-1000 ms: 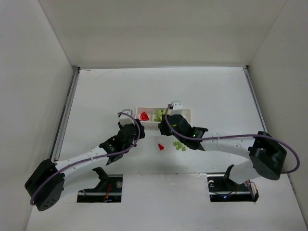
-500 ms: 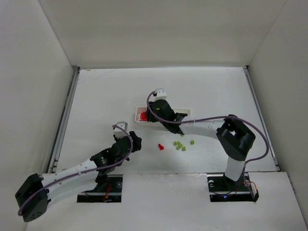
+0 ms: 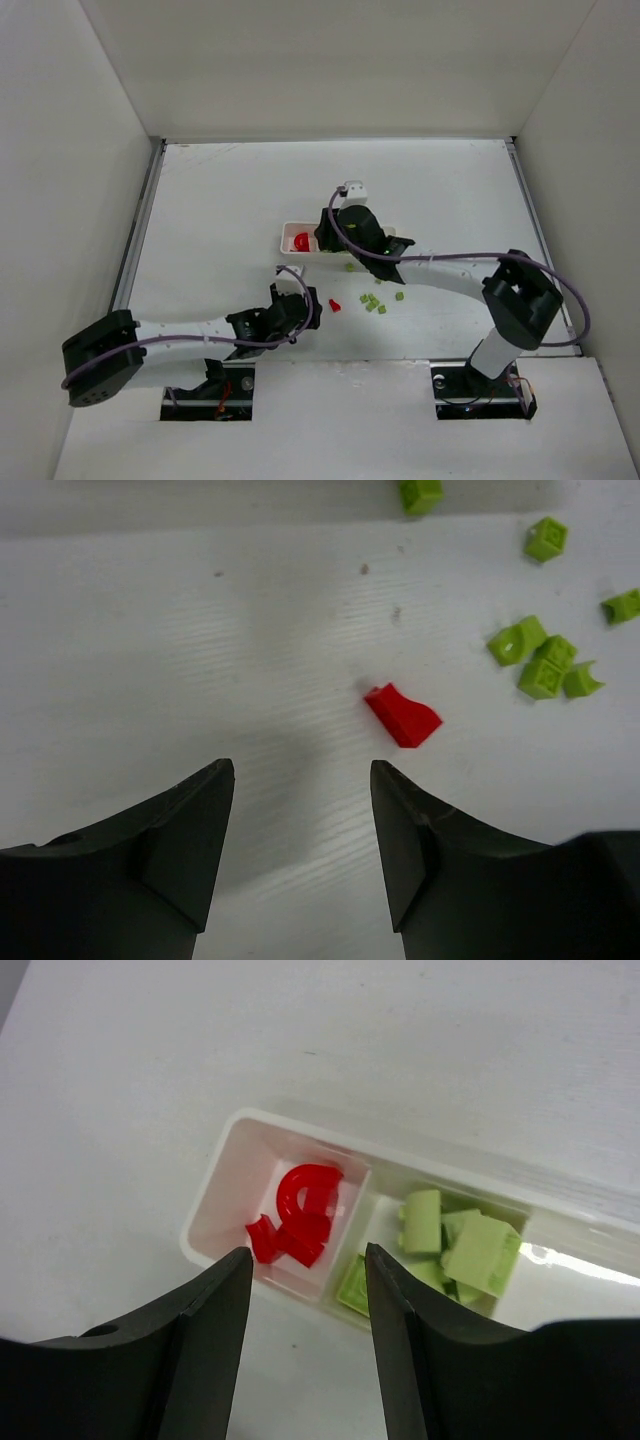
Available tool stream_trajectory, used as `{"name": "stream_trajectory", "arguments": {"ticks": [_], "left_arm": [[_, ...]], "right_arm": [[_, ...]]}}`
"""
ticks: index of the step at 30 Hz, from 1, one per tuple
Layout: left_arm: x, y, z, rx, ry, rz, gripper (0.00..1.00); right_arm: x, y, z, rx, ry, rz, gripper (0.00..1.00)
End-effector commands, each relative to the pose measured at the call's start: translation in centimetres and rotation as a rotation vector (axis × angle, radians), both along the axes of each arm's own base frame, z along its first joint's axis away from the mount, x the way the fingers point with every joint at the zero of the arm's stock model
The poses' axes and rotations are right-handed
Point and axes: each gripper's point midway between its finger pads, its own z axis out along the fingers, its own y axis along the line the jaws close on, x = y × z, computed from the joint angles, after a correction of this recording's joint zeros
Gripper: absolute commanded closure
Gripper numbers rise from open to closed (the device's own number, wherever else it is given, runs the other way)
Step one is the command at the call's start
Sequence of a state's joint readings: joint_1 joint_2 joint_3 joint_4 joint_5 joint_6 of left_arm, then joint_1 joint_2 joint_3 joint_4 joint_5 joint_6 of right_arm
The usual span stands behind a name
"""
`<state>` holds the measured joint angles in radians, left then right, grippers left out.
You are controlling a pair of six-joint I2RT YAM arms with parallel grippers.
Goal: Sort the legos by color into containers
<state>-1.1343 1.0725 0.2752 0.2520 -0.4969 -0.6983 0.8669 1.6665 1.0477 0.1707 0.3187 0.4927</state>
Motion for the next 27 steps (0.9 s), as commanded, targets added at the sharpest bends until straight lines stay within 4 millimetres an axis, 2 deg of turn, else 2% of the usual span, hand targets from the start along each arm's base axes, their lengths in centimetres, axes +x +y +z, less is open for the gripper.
{"name": "stream_trajectory", "arguments": {"ticks": [1, 5, 10, 14, 17, 22, 27], "left_arm": [[0.4, -4.7, 3.9, -0.142, -0.037, -0.035, 0.46], [-0.4, -6.9, 4.3, -0.154, -0.029, -0.050, 0.45], [-0.1, -8.0, 2.3, -0.124, 0.037, 0.008, 0.45], [0.5, -7.5, 0.8, -0.086, 0.070, 0.078, 0.47], [1.1, -6.8, 0.7, -0.065, 0.052, 0.131, 0.48], [1.7, -7.5, 0.4, -0.056, 0.043, 0.139, 0.48], [1.8, -8.0, -0.6, -0.030, 0.059, 0.128, 0.62]], "right_arm": [[-0.3, -2.4, 1.7, 0.041, -0.050, -0.047, 0.45], [-1.8, -4.6, 0.5, 0.030, -0.037, -0.061, 0.45], [-2.8, -6.0, 0.8, 0.055, -0.051, -0.076, 0.45], [-3.5, -7.5, 1.6, 0.077, -0.063, -0.088, 0.45], [-3.9, -8.5, 1.8, 0.092, -0.065, -0.096, 0.45], [-4.9, -9.3, 1.2, 0.115, -0.049, -0.102, 0.45], [-5.5, -9.8, 0.9, 0.124, -0.041, -0.106, 0.45]]}}
